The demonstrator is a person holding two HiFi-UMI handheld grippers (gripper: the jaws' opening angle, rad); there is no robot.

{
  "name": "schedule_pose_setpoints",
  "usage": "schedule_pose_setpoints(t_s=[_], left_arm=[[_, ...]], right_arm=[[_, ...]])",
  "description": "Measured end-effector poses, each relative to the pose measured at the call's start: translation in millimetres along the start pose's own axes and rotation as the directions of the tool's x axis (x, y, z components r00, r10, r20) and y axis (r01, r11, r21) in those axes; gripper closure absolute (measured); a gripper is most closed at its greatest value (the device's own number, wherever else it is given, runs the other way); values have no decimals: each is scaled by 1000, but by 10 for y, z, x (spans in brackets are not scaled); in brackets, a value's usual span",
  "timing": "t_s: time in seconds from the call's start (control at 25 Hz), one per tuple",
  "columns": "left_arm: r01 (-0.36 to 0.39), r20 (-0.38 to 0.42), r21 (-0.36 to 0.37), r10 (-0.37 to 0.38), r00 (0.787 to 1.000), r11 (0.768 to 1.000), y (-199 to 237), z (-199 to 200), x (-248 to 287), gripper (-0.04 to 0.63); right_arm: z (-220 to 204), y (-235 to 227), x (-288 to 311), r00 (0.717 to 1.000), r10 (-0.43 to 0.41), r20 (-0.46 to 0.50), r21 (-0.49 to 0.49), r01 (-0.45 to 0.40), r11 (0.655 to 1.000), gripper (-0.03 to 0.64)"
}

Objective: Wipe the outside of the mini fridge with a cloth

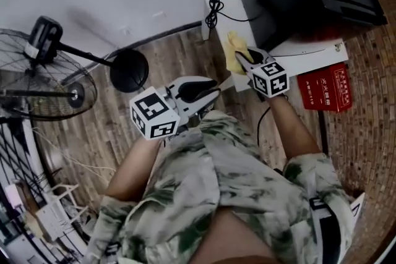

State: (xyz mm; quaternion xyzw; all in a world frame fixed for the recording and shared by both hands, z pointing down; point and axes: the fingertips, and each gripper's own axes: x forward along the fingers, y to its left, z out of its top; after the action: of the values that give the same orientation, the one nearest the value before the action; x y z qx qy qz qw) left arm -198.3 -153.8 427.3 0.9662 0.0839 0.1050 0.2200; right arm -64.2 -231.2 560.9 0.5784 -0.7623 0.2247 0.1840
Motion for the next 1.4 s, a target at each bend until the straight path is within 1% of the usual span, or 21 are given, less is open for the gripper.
schedule_pose_setpoints(t_s=[0.16,0.32,0.52,0.64,0.72,0.84,0.92,1.04,1.16,1.4], left_arm=[[-10,19,30,10,1000,999,-295,-58,-113,525],[-12,36,32,11,999,999,-559,-157,-146,525],[-11,18,26,11,1000,1000,-994,-342,-117,526],[-14,15,38,14,1000,999,-1120,-383,-7,525],[-11,10,33,11,1000,999,-1248,-429,129,525],[-6,-3,7,6,1000,1000,-1518,-550,353,526],[-6,4,-1,6,1000,1000,-1664,-572,521,526],[-8,15,-4,8,1000,1000,-1869,-572,806,525],[-9,11,-4,9,1000,1000,-2091,-593,1089,525],[-38,-4,2,38,999,999,-2434,-689,1448,525]], right_arm=[[-58,410,-569,997,59,46,19,-60,998,518],[-54,640,-1114,994,76,83,-3,-76,997,518],[-169,863,-1781,988,95,118,2,-96,995,518],[-144,845,-2051,984,103,147,-18,-102,995,518],[-167,807,-2274,980,109,165,-21,-107,994,518],[-308,794,-2665,976,122,181,-4,-123,992,518],[-371,754,-2909,974,132,184,-7,-133,991,518],[-470,644,-3257,972,142,190,-14,-142,990,518],[-643,518,-3556,969,147,197,-5,-149,989,518],[-876,335,-3960,962,165,217,-11,-167,986,520]])
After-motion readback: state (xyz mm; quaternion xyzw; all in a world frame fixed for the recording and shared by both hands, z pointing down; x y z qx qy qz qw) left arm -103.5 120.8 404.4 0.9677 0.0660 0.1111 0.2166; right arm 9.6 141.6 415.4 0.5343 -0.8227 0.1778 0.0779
